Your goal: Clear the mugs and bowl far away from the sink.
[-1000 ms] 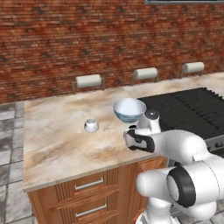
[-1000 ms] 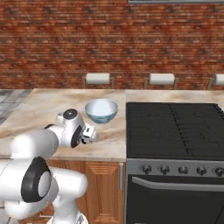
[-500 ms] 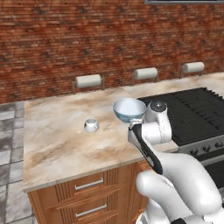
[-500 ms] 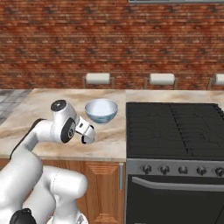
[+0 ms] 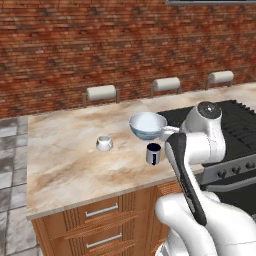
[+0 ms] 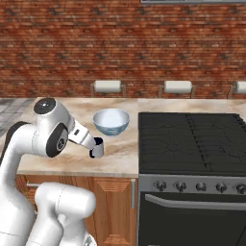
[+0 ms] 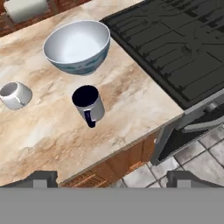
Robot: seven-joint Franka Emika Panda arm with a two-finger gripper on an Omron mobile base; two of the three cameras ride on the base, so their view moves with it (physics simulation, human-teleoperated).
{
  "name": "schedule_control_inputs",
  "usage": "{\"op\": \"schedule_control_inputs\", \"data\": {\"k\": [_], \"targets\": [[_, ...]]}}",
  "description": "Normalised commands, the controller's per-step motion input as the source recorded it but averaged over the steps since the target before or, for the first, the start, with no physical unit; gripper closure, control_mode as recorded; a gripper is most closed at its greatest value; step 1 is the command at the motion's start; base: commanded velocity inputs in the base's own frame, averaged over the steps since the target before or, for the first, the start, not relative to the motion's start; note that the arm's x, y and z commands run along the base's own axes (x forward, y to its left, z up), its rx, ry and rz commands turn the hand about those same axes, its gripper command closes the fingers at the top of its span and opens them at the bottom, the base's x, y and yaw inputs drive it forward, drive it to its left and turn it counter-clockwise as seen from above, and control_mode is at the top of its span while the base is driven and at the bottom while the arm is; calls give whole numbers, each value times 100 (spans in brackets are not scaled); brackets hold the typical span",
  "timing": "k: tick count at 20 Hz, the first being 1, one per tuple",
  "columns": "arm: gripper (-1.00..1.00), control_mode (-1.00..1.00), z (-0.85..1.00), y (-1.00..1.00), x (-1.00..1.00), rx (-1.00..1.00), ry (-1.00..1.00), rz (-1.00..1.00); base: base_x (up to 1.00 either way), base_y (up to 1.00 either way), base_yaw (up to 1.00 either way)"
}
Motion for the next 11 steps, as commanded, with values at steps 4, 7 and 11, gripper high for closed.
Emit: {"op": "schedule_control_inputs", "data": {"k": [4, 7, 11], "targets": [[-100, -100, 68, 0, -100, 0, -14, 31, 0, 0, 0], [-100, -100, 46, 0, -100, -1, -15, 43, 0, 0, 0], [-100, -100, 56, 3, -100, -11, -21, 44, 0, 0, 0]]}}
